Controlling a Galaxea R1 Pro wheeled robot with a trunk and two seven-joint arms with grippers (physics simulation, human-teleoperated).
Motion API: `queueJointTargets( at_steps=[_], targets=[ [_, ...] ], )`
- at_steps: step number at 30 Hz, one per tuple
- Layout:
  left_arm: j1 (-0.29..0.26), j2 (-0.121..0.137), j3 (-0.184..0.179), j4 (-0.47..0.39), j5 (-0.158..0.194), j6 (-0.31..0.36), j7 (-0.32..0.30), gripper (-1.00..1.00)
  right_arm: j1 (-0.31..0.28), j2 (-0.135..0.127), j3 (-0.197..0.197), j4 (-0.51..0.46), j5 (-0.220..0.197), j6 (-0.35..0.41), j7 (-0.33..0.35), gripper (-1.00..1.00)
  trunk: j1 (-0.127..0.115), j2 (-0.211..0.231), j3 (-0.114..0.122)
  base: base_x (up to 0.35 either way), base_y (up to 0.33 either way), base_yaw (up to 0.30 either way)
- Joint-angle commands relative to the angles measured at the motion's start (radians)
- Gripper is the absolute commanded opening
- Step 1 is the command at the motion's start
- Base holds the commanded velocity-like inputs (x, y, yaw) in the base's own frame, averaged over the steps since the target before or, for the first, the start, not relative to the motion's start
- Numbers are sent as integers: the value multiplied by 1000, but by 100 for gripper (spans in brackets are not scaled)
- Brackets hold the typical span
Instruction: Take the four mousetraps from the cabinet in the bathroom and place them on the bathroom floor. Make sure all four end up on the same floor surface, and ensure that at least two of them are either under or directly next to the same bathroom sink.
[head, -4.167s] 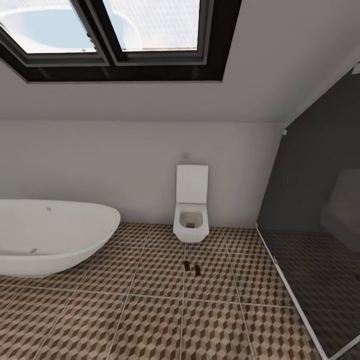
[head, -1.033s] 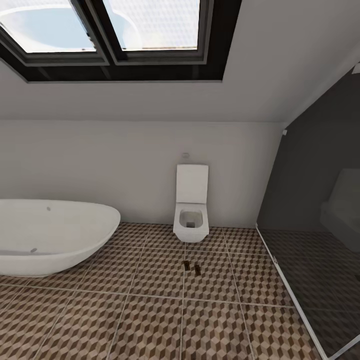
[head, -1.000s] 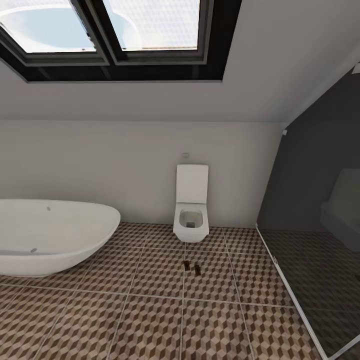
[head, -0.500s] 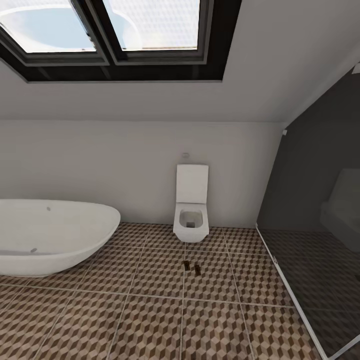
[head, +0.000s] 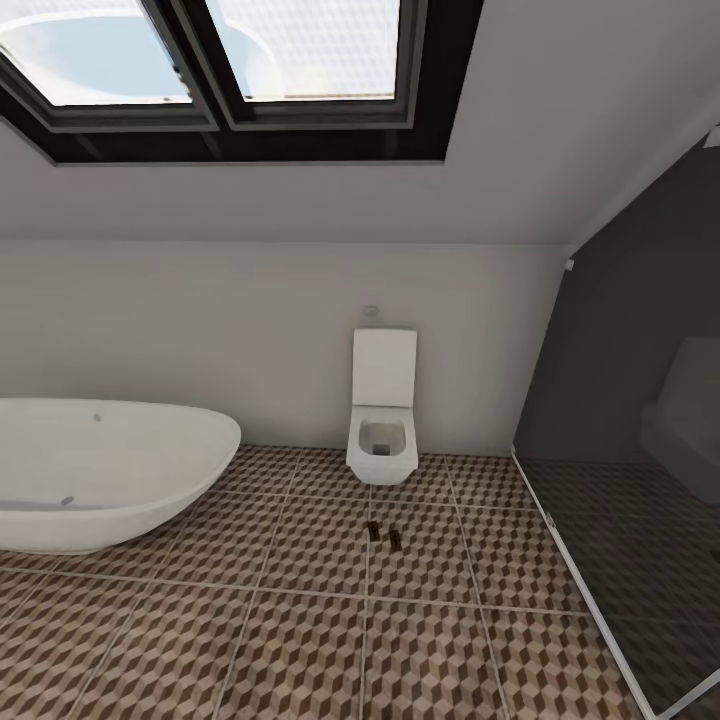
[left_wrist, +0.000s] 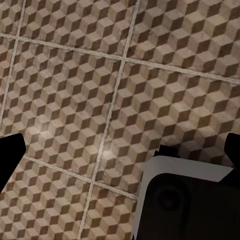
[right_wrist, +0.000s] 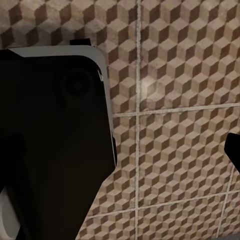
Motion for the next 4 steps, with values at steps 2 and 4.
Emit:
queueJointTargets(
  at_steps=[2,4],
  targets=[
    [0,0,-9,-1,8,-2,4,100,-1,1,8,3,-8,-3,-1,100,1,-2,-2,0,0,0],
    [0,1,-8,-1,8,-1,4,100,-2,1,8,3,-8,-3,-1,100,1,-2,-2,0,0,0]
  ],
)
